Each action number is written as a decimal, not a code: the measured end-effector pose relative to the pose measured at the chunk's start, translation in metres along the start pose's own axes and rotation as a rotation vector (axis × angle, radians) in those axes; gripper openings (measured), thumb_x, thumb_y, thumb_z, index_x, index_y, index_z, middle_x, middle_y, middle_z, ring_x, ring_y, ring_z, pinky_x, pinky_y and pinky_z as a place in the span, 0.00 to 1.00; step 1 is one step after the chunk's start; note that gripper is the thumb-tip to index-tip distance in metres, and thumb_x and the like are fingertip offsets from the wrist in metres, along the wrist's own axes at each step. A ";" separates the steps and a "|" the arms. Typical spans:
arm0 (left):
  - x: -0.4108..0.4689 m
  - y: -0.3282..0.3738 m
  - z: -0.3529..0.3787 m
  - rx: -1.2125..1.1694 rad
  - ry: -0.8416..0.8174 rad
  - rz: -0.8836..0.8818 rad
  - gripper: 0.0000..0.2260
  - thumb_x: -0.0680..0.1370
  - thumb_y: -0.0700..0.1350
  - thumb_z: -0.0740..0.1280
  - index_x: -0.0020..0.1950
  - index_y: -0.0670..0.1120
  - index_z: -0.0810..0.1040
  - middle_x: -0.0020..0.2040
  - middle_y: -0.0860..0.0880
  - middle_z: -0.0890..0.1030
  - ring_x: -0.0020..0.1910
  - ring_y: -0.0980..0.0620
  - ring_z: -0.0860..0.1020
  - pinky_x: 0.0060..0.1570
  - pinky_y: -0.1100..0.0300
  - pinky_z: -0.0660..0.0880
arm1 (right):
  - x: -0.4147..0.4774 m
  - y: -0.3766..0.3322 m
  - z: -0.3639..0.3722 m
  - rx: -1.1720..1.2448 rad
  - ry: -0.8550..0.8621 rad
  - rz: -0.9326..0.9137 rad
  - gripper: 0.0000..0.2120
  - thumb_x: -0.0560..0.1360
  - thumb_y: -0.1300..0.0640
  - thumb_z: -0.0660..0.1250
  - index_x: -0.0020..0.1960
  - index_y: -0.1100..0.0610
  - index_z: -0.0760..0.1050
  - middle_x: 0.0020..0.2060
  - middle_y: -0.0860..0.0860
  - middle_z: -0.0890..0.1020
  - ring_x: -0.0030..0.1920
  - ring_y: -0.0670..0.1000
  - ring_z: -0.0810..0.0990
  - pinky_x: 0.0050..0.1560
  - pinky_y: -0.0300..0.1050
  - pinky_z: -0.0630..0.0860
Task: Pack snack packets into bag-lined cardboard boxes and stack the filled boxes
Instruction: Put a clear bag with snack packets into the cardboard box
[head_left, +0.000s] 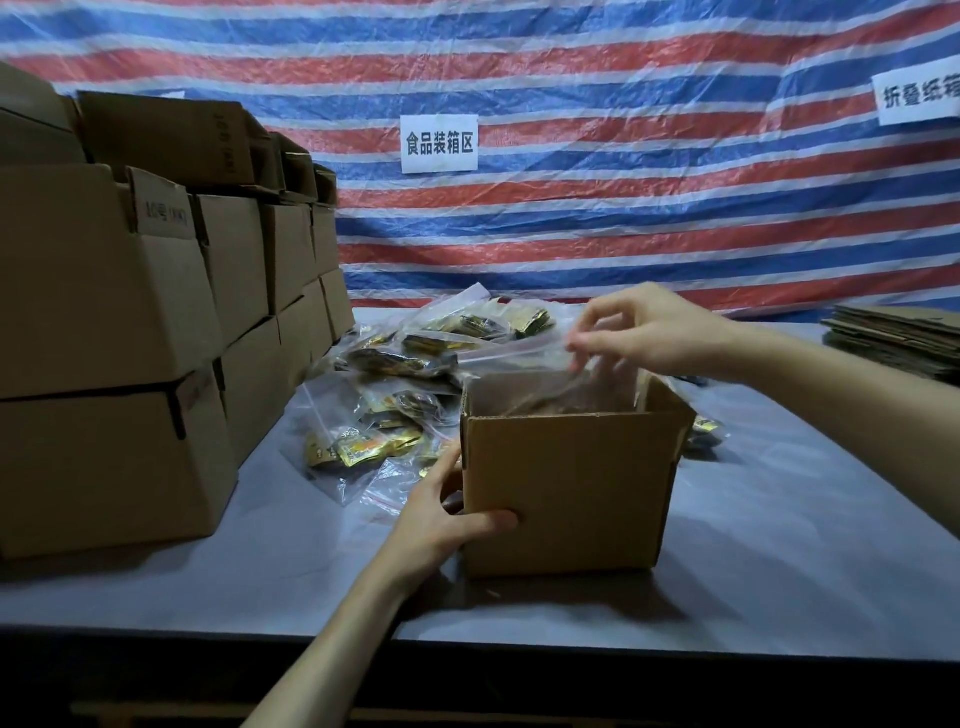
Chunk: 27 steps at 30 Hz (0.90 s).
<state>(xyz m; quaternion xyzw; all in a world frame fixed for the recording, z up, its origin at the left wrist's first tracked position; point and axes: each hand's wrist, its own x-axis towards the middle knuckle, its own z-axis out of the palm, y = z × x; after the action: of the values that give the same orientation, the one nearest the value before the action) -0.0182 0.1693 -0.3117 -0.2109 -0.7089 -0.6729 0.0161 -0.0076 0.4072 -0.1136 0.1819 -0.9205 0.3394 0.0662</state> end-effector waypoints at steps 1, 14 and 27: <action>0.000 0.000 0.000 0.001 0.002 0.000 0.42 0.58 0.50 0.80 0.71 0.48 0.73 0.58 0.54 0.85 0.55 0.57 0.83 0.50 0.68 0.77 | -0.002 0.002 -0.003 -0.016 -0.029 0.000 0.06 0.81 0.57 0.66 0.51 0.58 0.80 0.43 0.50 0.87 0.42 0.53 0.87 0.42 0.49 0.85; 0.001 -0.002 -0.001 0.013 0.002 -0.011 0.40 0.58 0.49 0.81 0.70 0.48 0.74 0.57 0.54 0.85 0.54 0.57 0.83 0.49 0.68 0.77 | -0.002 0.005 -0.023 0.175 -0.293 0.161 0.15 0.82 0.51 0.63 0.56 0.64 0.75 0.43 0.54 0.85 0.43 0.51 0.87 0.40 0.44 0.84; 0.001 -0.003 -0.001 0.014 -0.005 -0.012 0.39 0.59 0.49 0.81 0.69 0.51 0.74 0.57 0.54 0.85 0.54 0.57 0.83 0.50 0.67 0.78 | 0.013 0.010 0.017 -0.273 -0.244 0.328 0.04 0.77 0.60 0.72 0.48 0.59 0.86 0.42 0.50 0.87 0.41 0.48 0.84 0.42 0.41 0.82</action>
<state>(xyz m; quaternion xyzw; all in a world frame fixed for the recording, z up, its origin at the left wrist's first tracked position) -0.0207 0.1684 -0.3136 -0.2080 -0.7151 -0.6673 0.0117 -0.0235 0.3995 -0.1288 0.0591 -0.9763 0.1933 -0.0776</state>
